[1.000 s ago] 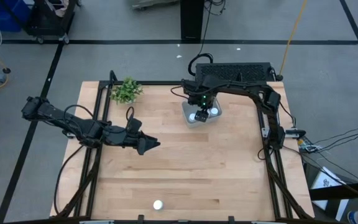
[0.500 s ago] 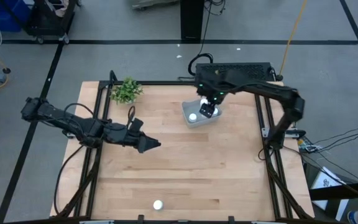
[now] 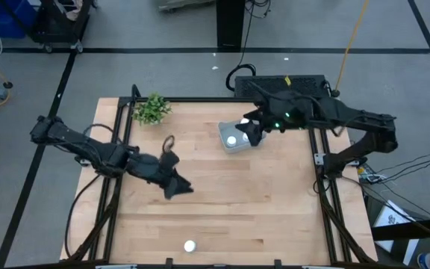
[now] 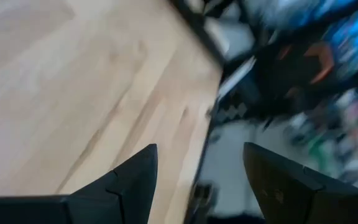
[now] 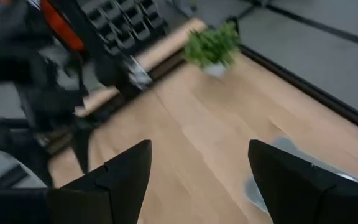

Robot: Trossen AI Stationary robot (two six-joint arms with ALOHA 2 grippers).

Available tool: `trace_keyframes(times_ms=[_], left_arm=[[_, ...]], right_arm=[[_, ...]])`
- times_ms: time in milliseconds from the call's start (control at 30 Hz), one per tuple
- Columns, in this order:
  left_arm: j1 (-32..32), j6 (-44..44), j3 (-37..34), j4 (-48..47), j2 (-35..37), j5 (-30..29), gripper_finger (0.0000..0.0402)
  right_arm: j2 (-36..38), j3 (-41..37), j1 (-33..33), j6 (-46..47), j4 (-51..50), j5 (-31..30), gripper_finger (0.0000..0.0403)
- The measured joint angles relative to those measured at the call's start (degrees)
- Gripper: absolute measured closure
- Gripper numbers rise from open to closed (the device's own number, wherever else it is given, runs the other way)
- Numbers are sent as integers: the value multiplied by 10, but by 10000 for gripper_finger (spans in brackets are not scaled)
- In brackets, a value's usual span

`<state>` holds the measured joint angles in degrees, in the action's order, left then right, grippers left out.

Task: Pick and place pill bottles into a basket
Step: Put the white pill bottle into the gray container

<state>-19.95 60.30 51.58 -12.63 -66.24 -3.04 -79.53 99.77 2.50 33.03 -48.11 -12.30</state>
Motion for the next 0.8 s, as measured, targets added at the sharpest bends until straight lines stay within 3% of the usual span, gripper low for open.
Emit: trace_keyframes(times_ms=[267, 467, 800], left_arm=[[-98, -41, 197, -209, -155, -37, 158], [-173, -52, 314, -270, -272, -56, 158], [-233, -26, 351, -318, -411, -80, 158]], right_arm=[[2, 0, -95, 45, 110, -30, 140], [1, 0, -152, 66, 143, -62, 140], [2, -7, -219, 86, 147, -136, 140]])
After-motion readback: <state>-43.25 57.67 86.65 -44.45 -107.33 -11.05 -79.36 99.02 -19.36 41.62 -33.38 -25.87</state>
